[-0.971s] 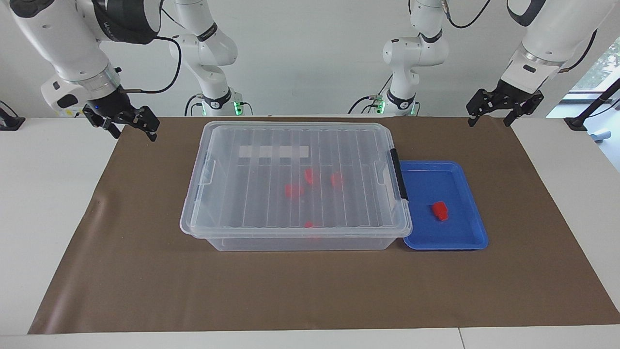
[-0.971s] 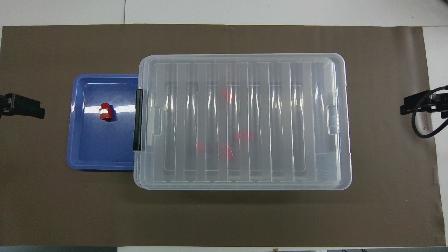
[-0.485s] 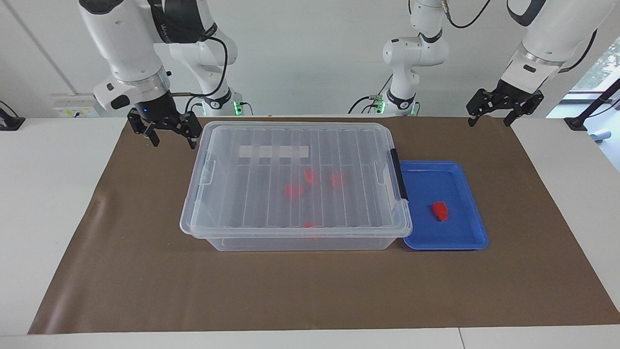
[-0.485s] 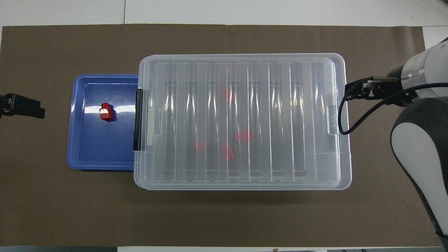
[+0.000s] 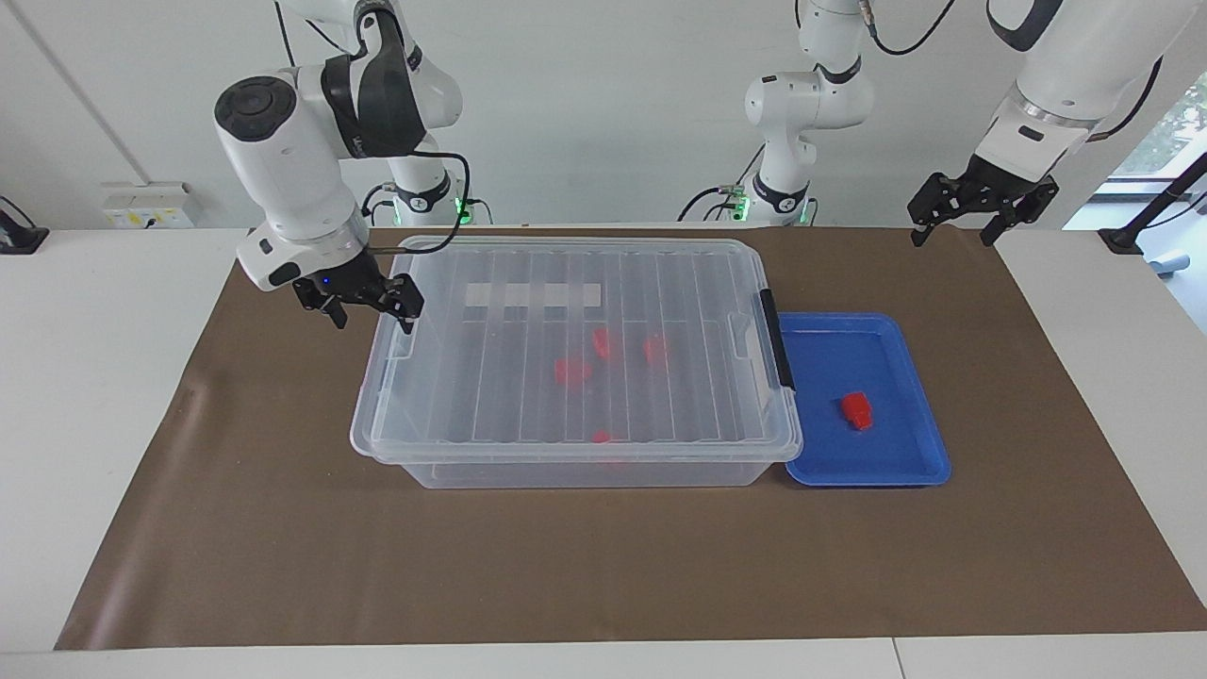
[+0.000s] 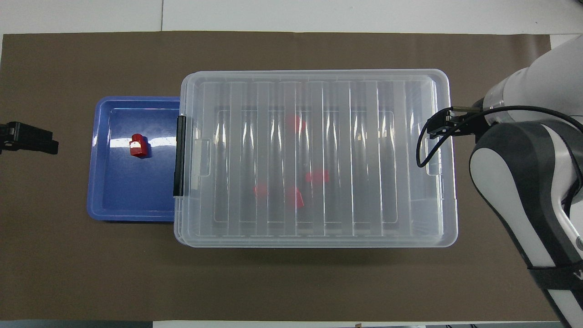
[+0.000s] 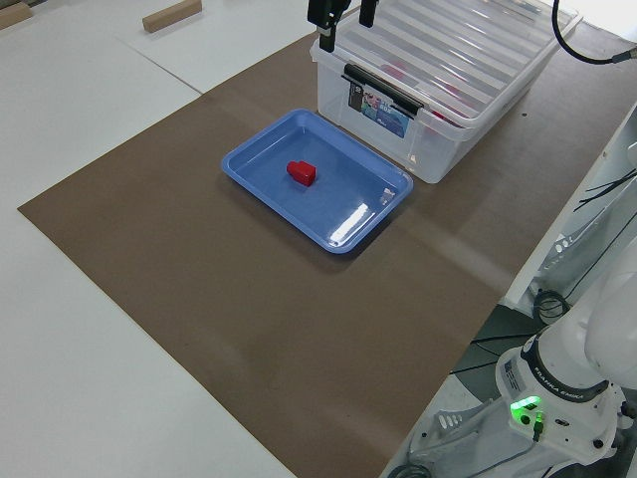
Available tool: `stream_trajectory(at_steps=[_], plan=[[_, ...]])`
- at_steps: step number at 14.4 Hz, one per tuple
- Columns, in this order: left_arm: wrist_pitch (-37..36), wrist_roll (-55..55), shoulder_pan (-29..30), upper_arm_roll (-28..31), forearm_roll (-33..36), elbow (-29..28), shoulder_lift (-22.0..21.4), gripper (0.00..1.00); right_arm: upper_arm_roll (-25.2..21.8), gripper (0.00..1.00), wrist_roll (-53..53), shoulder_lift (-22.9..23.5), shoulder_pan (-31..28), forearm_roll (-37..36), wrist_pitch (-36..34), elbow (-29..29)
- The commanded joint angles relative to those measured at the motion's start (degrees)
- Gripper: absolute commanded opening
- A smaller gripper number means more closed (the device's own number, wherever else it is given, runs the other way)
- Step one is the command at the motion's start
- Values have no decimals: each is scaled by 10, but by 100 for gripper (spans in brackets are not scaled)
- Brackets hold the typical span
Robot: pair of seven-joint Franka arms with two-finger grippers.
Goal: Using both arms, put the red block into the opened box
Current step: 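Reach the right gripper to the clear lid's edge and grip it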
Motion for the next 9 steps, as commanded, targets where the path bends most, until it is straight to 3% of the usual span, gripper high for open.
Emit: stream_trajectory(at_steps=[1, 9], plan=[[-5, 2, 0, 3, -7, -15, -15, 100, 3, 100, -17, -16, -11, -1, 37, -47], [-5, 3, 0, 3, -7, -15, -15, 100, -23, 100, -49, -22, -17, -1, 72, -94]])
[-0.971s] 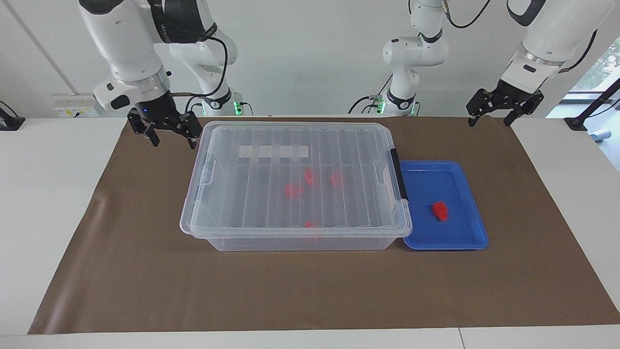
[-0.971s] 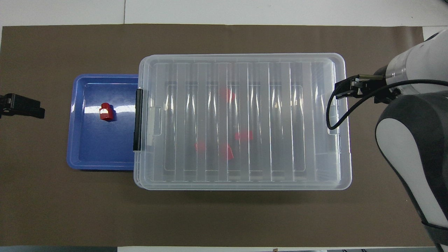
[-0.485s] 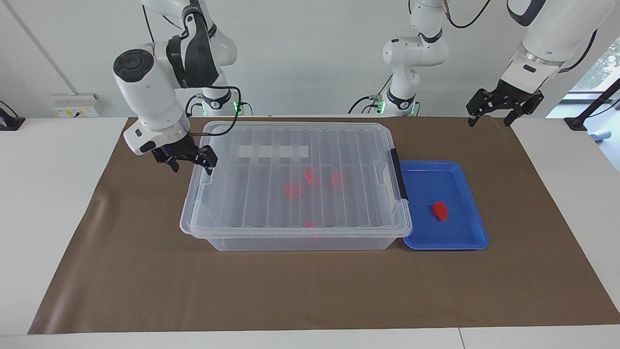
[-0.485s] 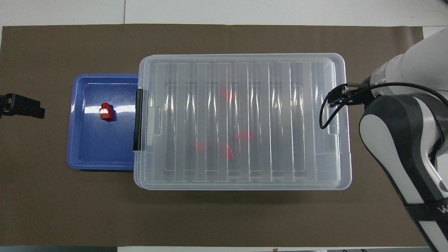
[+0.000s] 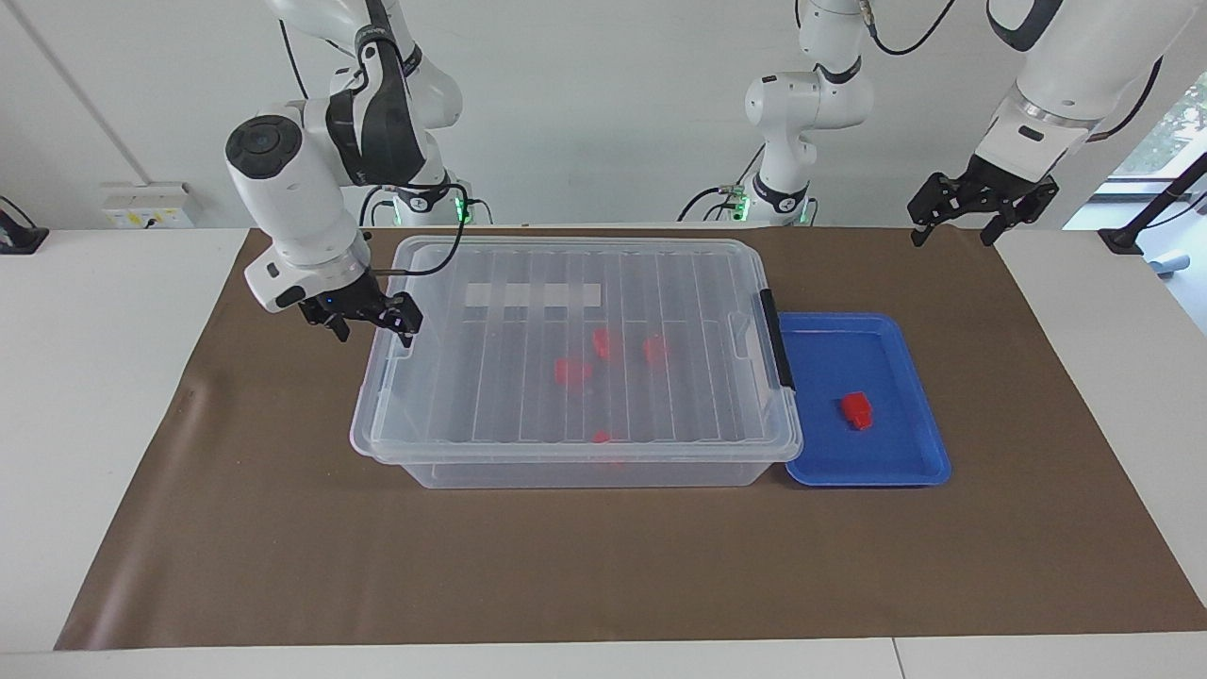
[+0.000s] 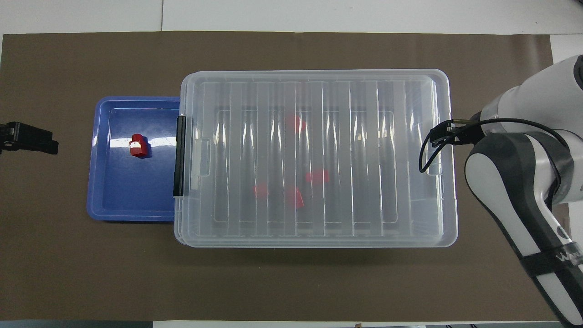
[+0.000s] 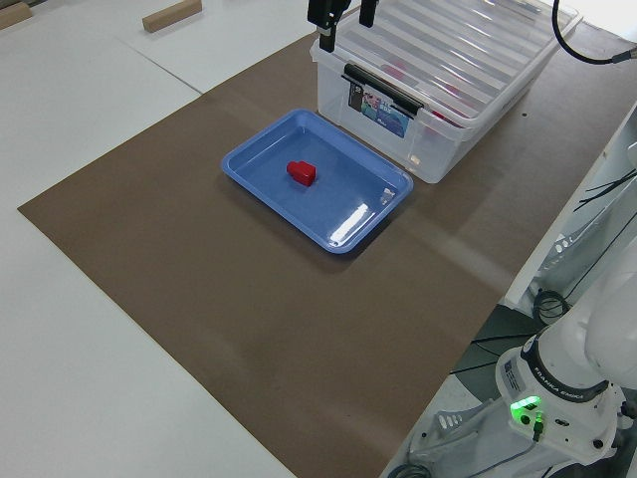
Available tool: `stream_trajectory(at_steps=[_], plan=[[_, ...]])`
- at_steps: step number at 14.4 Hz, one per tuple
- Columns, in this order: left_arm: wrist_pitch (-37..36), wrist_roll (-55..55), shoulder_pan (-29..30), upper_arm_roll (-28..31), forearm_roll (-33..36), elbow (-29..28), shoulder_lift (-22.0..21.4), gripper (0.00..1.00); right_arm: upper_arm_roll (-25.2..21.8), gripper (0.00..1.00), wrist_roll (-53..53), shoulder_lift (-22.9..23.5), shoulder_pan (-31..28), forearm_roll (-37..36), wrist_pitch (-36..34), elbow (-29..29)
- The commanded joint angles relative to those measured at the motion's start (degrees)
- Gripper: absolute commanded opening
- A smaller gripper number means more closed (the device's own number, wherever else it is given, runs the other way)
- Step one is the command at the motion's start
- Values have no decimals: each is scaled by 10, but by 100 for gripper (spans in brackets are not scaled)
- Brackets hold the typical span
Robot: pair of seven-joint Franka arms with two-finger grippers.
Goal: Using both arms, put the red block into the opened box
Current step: 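Reach the right gripper to the clear lid's edge and grip it, then slide the clear lid away from the blue tray with the right gripper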
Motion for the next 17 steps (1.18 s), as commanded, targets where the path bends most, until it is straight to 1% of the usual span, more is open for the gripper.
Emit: stream_trajectory(at_steps=[1, 3, 13, 17], plan=[[-5, 2, 0, 3, -6, -15, -15, 100, -7, 100, -22, -21, -8, -1, 12, -26], [-5, 2, 0, 3, -7, -15, -15, 100, -20, 100, -44, -21, -8, -1, 12, -26], [-5, 2, 0, 3, -7, -15, -15, 100, -131, 100, -213, -19, -8, -1, 12, -18], [-5, 2, -1, 3, -7, -15, -15, 100, -168, 100, -265, -17, -9, -1, 13, -14]])
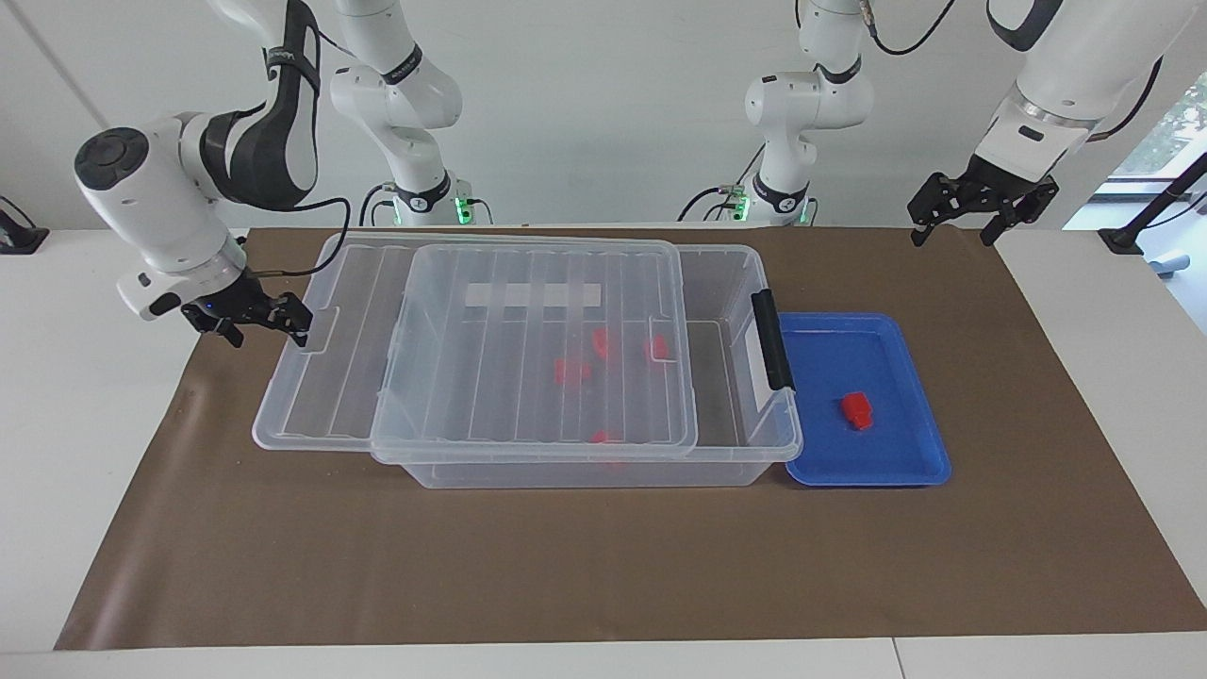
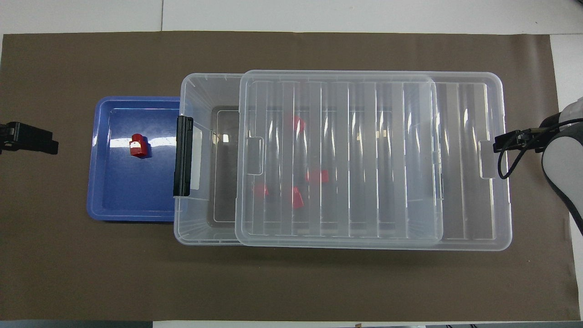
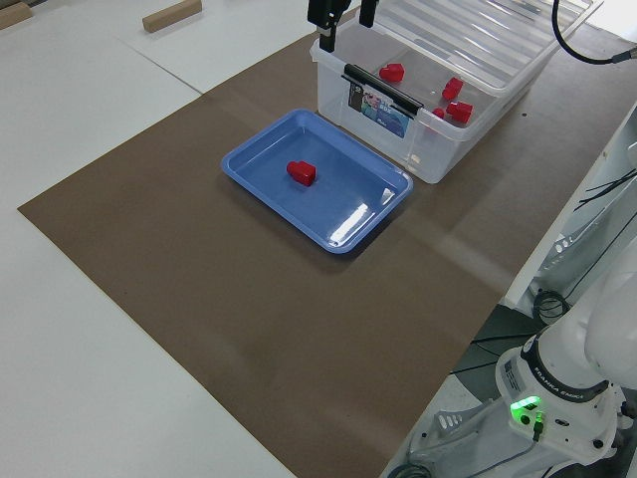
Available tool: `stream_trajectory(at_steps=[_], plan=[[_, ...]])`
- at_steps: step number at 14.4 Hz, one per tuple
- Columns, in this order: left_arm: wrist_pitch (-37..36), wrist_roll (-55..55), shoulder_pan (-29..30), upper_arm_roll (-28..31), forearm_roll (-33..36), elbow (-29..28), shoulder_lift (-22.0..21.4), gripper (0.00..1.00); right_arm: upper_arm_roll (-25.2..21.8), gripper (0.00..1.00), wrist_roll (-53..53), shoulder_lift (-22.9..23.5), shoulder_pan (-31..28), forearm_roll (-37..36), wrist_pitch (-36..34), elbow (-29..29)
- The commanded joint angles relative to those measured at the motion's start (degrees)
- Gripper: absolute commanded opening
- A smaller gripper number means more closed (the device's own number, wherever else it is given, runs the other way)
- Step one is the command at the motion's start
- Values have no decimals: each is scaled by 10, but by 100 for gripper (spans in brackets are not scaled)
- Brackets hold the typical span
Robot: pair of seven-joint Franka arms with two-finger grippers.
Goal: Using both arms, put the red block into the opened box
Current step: 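Slide the clear lid away from the blue tray with the right gripper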
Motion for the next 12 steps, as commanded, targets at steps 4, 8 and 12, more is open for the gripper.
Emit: stream_trajectory(at_steps=[4, 8, 12], plan=[[-10, 0, 0, 4, -7, -15, -16, 100, -39, 100, -68, -8, -6, -1, 16, -2], [51, 1, 0, 4, -6, -50, -22, 100, -56, 100, -78, -9, -6, -1, 19, -3], [144, 1, 0, 4, -6, -122, -19, 100, -69, 100, -100, -9, -7, -1, 20, -3]])
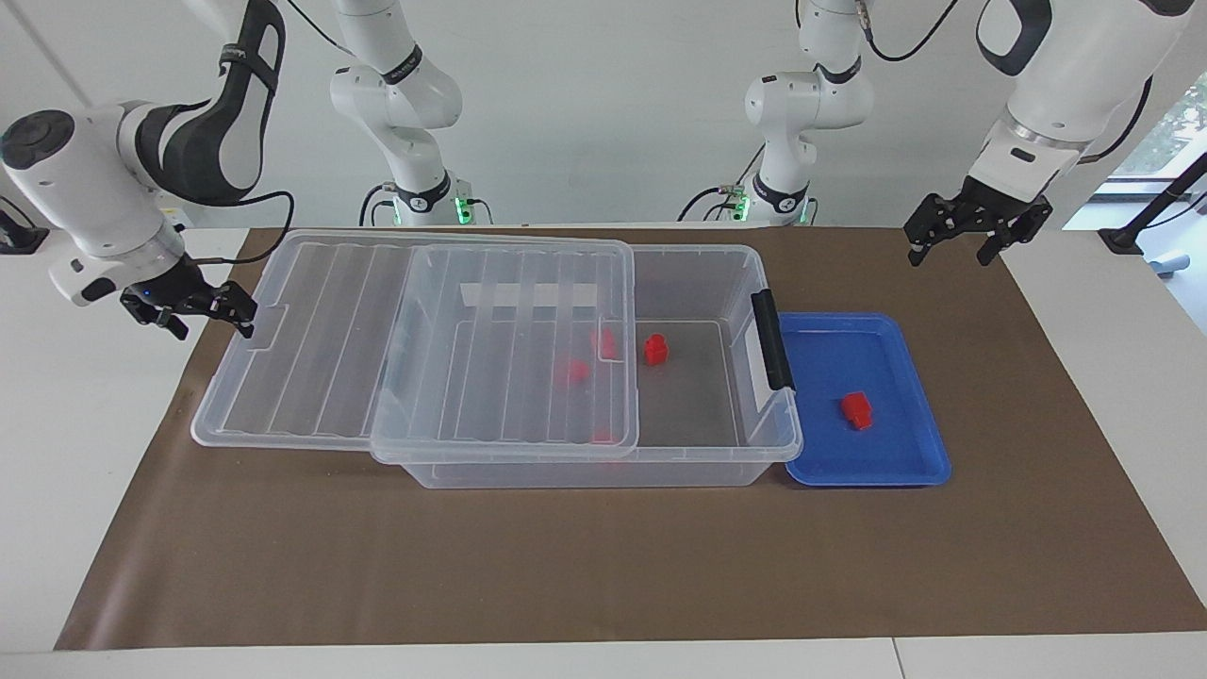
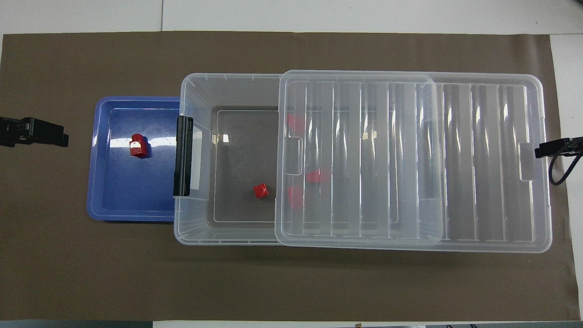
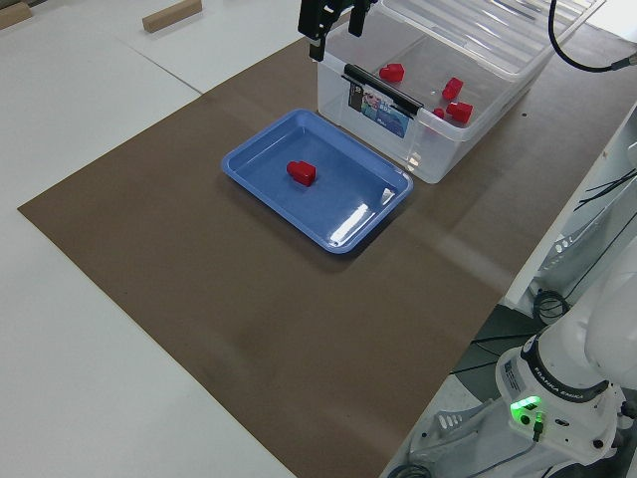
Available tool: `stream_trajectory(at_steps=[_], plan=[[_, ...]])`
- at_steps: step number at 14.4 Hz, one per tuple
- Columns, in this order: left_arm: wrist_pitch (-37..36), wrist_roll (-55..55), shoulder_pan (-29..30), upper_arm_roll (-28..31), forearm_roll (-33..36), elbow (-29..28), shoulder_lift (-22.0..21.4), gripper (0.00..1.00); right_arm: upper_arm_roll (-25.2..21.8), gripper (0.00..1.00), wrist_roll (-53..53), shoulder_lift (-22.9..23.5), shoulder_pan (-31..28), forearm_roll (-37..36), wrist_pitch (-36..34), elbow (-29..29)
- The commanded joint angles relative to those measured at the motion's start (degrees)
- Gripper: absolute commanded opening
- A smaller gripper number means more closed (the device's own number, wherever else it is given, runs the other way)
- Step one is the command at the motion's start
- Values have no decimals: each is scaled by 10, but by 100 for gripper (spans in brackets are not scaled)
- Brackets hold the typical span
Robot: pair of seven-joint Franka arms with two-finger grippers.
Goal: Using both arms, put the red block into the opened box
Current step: 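Slide the clear lid away from the blue tray with the right gripper, then reach the left gripper down to the red block in the blue tray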
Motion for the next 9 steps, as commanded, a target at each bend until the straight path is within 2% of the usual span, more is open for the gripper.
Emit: stream_trajectory(at_steps=[1, 4, 7, 9], plan=[[67, 1, 0, 4, -6, -73, -14, 100, -5, 100, -20, -7, -6, -1, 8, -7], [170, -1, 0, 4, -5, -157, -13, 100, -6, 100, -18, -7, -6, -1, 7, -6], [227, -37, 0, 4, -5, -178, 25, 100, 5, 100, -12, 0, -5, 1, -9, 20], [291, -59, -3, 3, -5, -200, 51, 100, 16, 100, 1, 9, -5, 1, -38, 50]])
